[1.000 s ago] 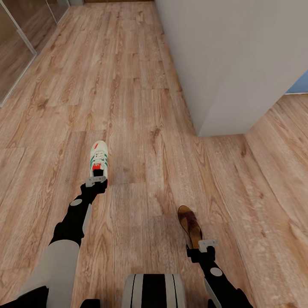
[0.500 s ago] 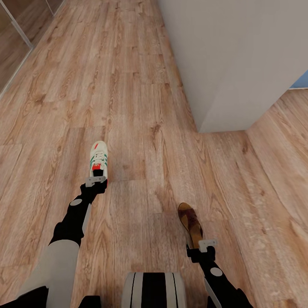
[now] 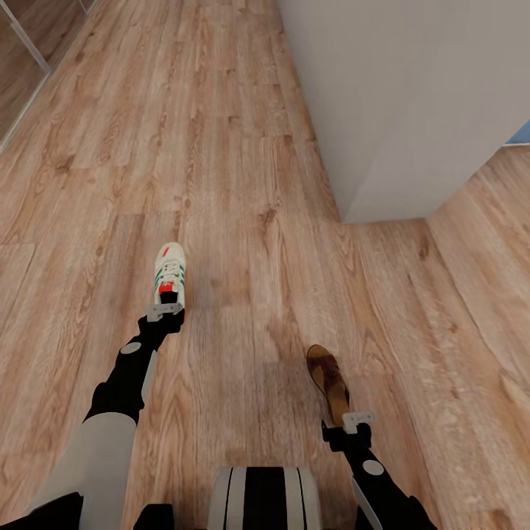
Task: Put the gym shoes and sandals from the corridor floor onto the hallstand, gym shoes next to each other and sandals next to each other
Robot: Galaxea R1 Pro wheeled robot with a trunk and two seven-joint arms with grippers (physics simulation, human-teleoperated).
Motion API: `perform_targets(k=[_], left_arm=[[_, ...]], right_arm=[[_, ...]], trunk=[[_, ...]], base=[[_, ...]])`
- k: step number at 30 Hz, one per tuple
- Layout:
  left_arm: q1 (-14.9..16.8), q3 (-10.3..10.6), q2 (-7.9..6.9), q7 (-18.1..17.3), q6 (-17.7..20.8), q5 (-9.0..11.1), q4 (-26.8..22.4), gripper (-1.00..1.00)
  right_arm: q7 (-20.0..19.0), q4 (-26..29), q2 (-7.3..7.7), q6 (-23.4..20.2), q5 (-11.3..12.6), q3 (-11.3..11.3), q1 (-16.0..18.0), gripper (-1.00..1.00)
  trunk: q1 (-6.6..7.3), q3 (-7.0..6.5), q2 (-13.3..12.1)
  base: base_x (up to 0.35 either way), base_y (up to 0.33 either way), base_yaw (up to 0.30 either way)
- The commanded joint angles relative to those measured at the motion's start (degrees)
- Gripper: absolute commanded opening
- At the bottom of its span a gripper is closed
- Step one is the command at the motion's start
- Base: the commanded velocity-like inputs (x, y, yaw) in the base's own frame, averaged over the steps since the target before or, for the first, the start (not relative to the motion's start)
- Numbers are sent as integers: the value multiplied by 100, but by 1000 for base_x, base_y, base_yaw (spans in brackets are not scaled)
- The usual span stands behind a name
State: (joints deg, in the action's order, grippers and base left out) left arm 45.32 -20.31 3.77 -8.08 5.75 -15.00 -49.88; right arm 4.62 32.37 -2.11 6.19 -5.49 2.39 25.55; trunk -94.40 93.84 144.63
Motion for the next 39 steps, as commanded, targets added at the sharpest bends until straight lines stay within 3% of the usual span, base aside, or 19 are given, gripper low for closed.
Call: perform_targets(k=[1,6,7,18,29,34,39], left_arm=[[4,-34,9,-53,24,-47,-13,-100],[4,-34,3,-38,22,-47,-37,-100],[4,-34,2,-37,25,-47,-57,-100],[-13,-69,-3,-34,29,-47,-127,-100],[-383,-73,-26,-44,32,-38,-603,-100],[-407,-82,-19,-44,39,-38,-665,-100],[-409,-83,-17,-45,47,-38,-719,-100]], right_arm=[[48,-3,3,5,-58,18,2,100],[48,0,8,5,-58,16,2,100],[48,-1,8,5,-58,16,2,-100],[48,13,15,-1,-58,7,2,-100],[48,15,17,4,-58,9,2,-100],[48,17,17,5,-58,8,2,-100],[48,17,21,5,-58,10,2,-100]], trunk=[[-1,26,3],[-1,26,3],[-1,26,3],[-1,26,3],[-1,26,3],[-1,26,3],[12,-85,-4]], base=[[0,0,0],[0,0,0],[0,0,0],[0,0,0],[0,0,0],[0,0,0],[0,0,0]])
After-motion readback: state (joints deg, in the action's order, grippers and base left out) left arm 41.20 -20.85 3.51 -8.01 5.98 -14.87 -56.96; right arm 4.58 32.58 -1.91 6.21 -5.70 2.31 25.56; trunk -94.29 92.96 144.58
